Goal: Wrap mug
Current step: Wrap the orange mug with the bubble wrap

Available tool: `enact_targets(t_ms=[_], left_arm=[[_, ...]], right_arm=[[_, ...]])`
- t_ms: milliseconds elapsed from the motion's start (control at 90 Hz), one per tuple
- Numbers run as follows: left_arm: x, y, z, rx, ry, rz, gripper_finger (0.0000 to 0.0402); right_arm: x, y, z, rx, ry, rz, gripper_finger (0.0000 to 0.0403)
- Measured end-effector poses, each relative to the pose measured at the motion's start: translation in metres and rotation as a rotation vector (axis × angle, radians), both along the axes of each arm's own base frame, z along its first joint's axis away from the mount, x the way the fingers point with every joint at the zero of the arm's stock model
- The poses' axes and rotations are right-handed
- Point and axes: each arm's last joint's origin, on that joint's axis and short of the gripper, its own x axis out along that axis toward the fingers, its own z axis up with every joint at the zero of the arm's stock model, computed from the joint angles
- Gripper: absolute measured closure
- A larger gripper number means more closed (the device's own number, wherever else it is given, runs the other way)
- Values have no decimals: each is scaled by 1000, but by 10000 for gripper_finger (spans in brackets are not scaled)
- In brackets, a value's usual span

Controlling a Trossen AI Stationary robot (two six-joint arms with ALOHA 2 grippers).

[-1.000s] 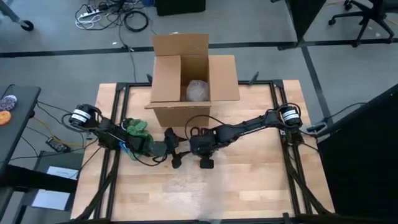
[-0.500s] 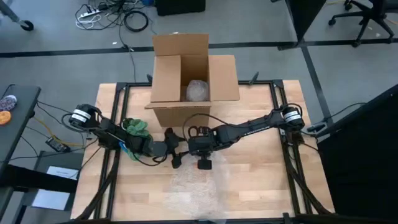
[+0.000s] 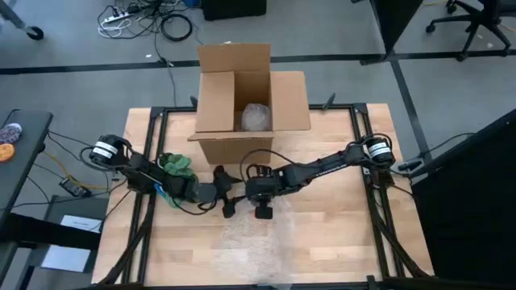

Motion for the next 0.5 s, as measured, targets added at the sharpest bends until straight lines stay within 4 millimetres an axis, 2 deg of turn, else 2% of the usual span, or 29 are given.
enact_targets(t_ms=[200,311,500], left_arm=[[0,0,0,1,3,0,117],[0,0,-1,0,8,0,117],[-1,0,-1,-11,9,6,117]], right_arm=[[0,6,7,-4,17,15,403],[-4,13,24,-34,52,30,403],[-18,22,66,-100,40,21,402]])
